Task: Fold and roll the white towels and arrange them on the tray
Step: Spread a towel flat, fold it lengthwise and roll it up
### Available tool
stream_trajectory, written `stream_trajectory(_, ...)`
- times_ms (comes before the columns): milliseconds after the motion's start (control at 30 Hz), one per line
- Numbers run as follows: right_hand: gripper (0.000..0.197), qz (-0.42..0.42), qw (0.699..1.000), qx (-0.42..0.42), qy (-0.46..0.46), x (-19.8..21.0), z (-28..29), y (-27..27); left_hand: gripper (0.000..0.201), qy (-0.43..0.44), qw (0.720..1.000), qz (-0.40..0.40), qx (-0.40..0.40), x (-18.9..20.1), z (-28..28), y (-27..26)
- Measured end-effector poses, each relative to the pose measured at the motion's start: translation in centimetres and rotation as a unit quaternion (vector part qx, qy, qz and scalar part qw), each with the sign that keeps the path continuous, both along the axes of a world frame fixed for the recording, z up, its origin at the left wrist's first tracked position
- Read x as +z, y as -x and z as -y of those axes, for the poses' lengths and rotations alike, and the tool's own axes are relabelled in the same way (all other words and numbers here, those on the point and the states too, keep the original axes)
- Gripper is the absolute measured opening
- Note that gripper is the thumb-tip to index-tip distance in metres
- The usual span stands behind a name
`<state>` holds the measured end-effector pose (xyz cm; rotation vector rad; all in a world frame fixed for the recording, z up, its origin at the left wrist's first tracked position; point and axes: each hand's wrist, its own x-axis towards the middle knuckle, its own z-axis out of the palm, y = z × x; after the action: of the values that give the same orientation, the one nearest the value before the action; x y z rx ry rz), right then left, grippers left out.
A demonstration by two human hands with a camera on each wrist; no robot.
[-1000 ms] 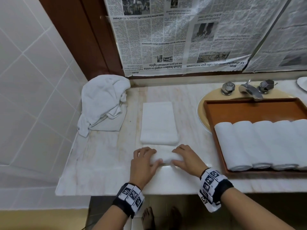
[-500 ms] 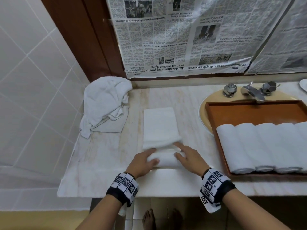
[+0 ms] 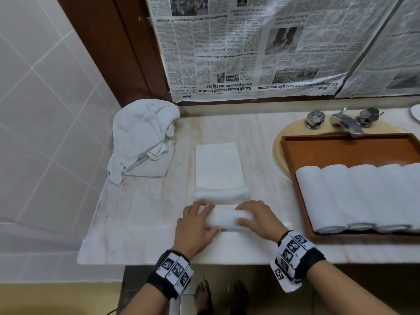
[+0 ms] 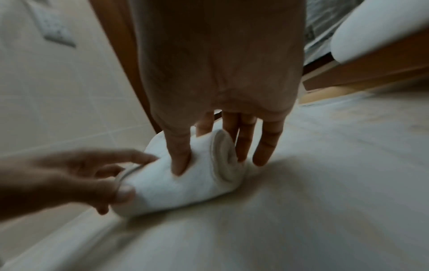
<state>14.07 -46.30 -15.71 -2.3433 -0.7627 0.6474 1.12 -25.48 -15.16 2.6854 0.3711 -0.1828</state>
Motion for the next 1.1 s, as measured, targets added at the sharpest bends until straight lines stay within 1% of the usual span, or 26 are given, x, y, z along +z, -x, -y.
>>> stream_trajectory(67,0.037,-0.057,0.998,0.0,-0.008,0.3,0.0,-0.3,0.071,-0.028,0.999,-0.022,-0.017,-0.3,0.0,0.5)
stream_trajectory(100,0.034,-0.082,0.997,0.002,-0.012,0.4,0.0,-0.3,0.074,-0.028,0.999,-0.034,-0.021,-0.4,-0.1,0.6)
stream_trajectory(167,0.031,-0.114,0.993,0.0,-0.021,0.6,-0.1,-0.1,0.079,0.001,0.999,-0.047,-0.027,-0.5,-0.5,0.9)
stream_trajectory(233,0.03,-0.103,0.994,-0.008,-0.026,0.6,0.0,0.1,0.078,0.045,0.997,-0.055,-0.024,-0.4,-0.9,0.9)
stream_trajectory(267,0.031,-0.082,0.996,-0.009,-0.014,0.7,-0.1,0.3,0.074,0.062,0.996,-0.061,-0.023,-0.3,-1.0,0.8)
stream_trajectory(300,0.033,-0.039,0.999,-0.001,0.018,0.7,-0.2,0.7,0.07,0.077,0.994,-0.069,-0.022,-0.3,-1.2,0.7)
stream_trajectory(333,0.035,0.03,0.998,0.011,0.061,0.8,-0.2,1.1,0.068,0.095,0.992,-0.077,-0.019,-0.2,-1.3,0.5)
stream_trajectory(367,0.038,0.112,0.989,0.024,0.09,0.9,-0.3,1.7,0.069,0.115,0.99,-0.084,-0.015,-0.2,-1.5,0.3)
stream_trajectory(400,0.041,0.176,0.979,0.044,0.095,1.0,-0.3,2.3,0.072,0.133,0.987,-0.086,-0.012,-0.3,-1.6,0.2)
stream_trajectory(433,0.046,0.208,0.972,0.068,0.089,1.1,-0.2,2.9,0.073,0.148,0.985,-0.088,-0.009,-0.5,-1.7,0.1)
stream_trajectory(467,0.051,0.212,0.969,0.091,0.083,1.2,-0.2,3.4,0.073,0.159,0.983,-0.088,-0.006,-0.6,-1.8,0.1)
stream_trajectory(500,0.055,0.203,0.969,0.113,0.086,1.2,-0.2,3.6,0.071,0.168,0.982,-0.088,-0.001,-0.7,-1.8,0.1)
stream_trajectory(567,0.061,0.156,0.973,0.135,0.105,1.1,-0.2,3.8,0.068,0.18,0.98,-0.089,0.014,-0.8,-1.8,0.3)
stream_trajectory(633,0.063,0.082,0.988,0.108,0.08,1.5,-0.3,3.6,0.068,0.177,0.98,-0.087,0.022,-0.7,-1.5,0.6)
stream_trajectory(700,0.059,-0.004,0.997,0.068,0.044,2.2,-0.5,2.8,0.07,0.167,0.983,-0.071,0.017,-0.4,-1.0,1.0)
stream_trajectory(767,0.052,-0.078,0.995,0.048,0.034,2.7,-0.7,1.9,0.072,0.163,0.986,-0.045,0.007,-0.4,-0.7,1.5)
stream_trajectory(833,0.047,-0.125,0.991,0.039,0.037,3.0,-0.7,1.3,0.072,0.145,0.989,-0.016,-0.005,-0.5,-0.5,1.9)
stream_trajectory(900,0.051,-0.133,0.989,0.044,0.052,3.0,-0.8,1.1,0.075,0.119,0.993,-0.013,-0.003,-0.5,-0.6,2.1)
stream_trajectory(967,0.055,-0.118,0.99,0.047,0.057,2.7,-0.7,1.3,0.081,0.13,0.991,-0.039,0.012,-0.5,-0.8,1.9)
stream_trajectory(1000,0.058,-0.091,0.993,0.047,0.056,2.6,-0.6,1.7,0.083,0.145,0.988,-0.051,0.022,-0.6,-1.0,1.6)
stream_trajectory(1067,0.075,0.002,0.998,0.048,0.039,2.1,-0.4,2.7,0.082,0.186,0.98,-0.058,0.045,-0.9,-1.5,1.1)
stream_trajectory(1100,0.078,0.049,0.997,0.055,0.033,1.7,-0.3,3.2,0.081,0.203,0.976,-0.061,0.053,-1.0,-1.7,0.9)
